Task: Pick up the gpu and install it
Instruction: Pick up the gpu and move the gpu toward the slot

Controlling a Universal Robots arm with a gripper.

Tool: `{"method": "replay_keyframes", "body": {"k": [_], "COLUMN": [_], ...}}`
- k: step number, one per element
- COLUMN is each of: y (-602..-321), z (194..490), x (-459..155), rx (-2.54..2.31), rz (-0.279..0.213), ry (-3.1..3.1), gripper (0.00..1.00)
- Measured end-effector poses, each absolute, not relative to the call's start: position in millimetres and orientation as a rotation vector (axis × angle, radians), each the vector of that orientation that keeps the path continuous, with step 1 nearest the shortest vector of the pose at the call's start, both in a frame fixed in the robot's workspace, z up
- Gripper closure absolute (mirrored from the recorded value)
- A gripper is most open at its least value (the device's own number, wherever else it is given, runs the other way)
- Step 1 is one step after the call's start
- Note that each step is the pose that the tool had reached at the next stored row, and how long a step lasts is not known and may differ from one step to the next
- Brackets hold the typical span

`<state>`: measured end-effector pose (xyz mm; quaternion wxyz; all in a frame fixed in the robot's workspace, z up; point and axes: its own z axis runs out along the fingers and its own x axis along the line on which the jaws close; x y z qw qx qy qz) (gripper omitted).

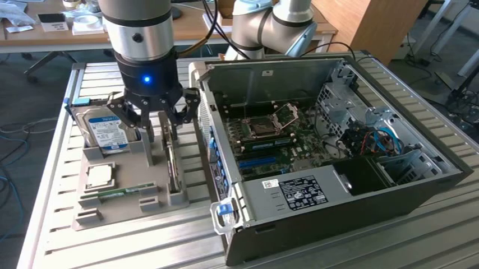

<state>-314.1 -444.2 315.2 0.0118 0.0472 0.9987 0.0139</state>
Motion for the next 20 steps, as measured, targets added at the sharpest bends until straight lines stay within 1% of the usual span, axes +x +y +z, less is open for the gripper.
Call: {"method": "replay_keyframes", "body": {"k": [15, 20], "y": [-444, -444], "z": [309, 301], "x": [-314, -314], "rx": [0.111, 0.11], "rz": [0.043, 0.043], "ry": [3.116, 3.114], "gripper": [0.53, 0.53]}}
